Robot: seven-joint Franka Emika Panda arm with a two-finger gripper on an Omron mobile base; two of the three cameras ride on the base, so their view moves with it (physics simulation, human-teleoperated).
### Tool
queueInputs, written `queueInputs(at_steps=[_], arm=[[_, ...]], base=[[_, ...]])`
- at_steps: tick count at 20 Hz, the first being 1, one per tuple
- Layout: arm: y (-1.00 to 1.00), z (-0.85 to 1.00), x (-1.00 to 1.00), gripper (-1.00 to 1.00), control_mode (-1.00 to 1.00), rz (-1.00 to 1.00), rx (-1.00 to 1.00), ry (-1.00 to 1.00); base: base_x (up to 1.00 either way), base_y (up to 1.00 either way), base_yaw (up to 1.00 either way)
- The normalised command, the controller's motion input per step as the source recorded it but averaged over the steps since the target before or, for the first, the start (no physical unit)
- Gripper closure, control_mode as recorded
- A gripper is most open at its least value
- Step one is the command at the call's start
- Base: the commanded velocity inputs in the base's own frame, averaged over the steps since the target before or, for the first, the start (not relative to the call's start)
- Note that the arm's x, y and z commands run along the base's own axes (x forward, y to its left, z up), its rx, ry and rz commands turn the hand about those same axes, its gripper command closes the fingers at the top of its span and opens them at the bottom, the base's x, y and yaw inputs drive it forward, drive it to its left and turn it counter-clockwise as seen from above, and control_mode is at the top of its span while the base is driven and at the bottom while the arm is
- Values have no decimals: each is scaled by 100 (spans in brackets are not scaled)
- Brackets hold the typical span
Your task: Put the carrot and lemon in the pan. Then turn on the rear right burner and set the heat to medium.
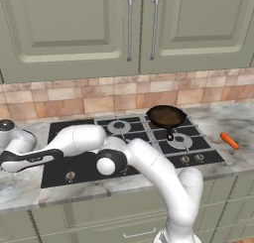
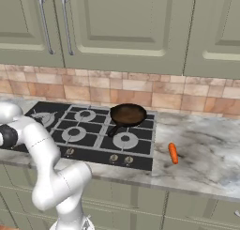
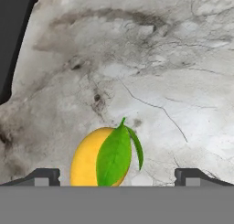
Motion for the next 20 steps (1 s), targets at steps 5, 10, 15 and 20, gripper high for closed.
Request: queueInputs(at_steps=[5,10,15,20], arm=[[3,-9,0,-100,-100,0,-2,0],[4,-9,0,-100,-100,0,-1,0],[8,-15,0,-100,-100,0,-2,2],[10,-22,0,-100,-100,0,-2,2]], base=[[0,0,0],[0,0,0],[0,0,0],[0,0,0]])
